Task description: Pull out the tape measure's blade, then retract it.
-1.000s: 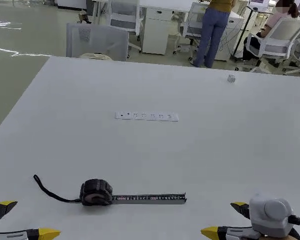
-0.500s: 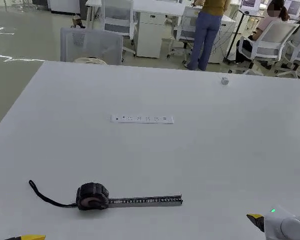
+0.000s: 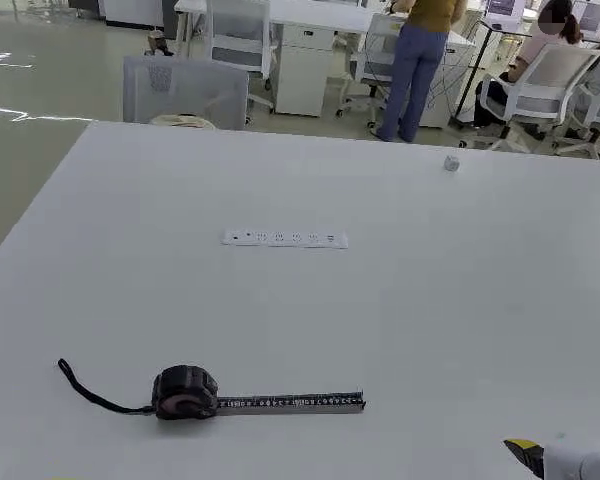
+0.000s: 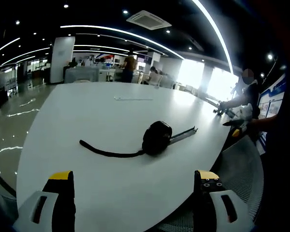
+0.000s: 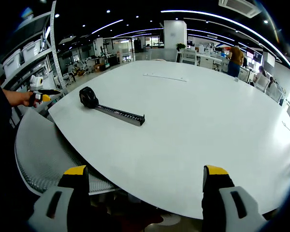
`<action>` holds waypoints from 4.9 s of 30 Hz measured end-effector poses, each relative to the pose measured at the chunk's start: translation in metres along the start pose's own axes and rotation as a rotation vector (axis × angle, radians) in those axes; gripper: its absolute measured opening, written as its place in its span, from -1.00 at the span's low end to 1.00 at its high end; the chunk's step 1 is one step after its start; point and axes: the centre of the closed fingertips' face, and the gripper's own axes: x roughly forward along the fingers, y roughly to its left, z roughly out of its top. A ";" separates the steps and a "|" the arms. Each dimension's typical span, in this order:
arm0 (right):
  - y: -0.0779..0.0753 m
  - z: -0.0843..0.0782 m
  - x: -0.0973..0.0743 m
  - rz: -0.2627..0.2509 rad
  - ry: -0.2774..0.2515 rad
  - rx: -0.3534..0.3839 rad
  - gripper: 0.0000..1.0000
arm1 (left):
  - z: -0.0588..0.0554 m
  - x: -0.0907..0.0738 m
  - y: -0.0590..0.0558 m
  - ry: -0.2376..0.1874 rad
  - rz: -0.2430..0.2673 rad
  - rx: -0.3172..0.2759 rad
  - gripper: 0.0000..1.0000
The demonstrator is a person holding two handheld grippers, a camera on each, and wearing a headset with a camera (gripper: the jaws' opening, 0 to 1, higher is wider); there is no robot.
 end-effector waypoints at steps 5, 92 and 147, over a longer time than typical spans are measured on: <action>-0.003 0.001 0.005 -0.003 0.007 -0.027 1.00 | 0.000 0.000 0.001 0.001 0.003 0.004 1.00; 0.023 0.093 0.095 0.387 0.276 -0.677 0.37 | 0.034 0.089 -0.075 0.000 0.086 0.026 1.00; 0.017 0.053 0.174 0.480 0.501 -0.925 -0.68 | 0.040 0.116 -0.073 -0.062 0.200 -0.046 0.97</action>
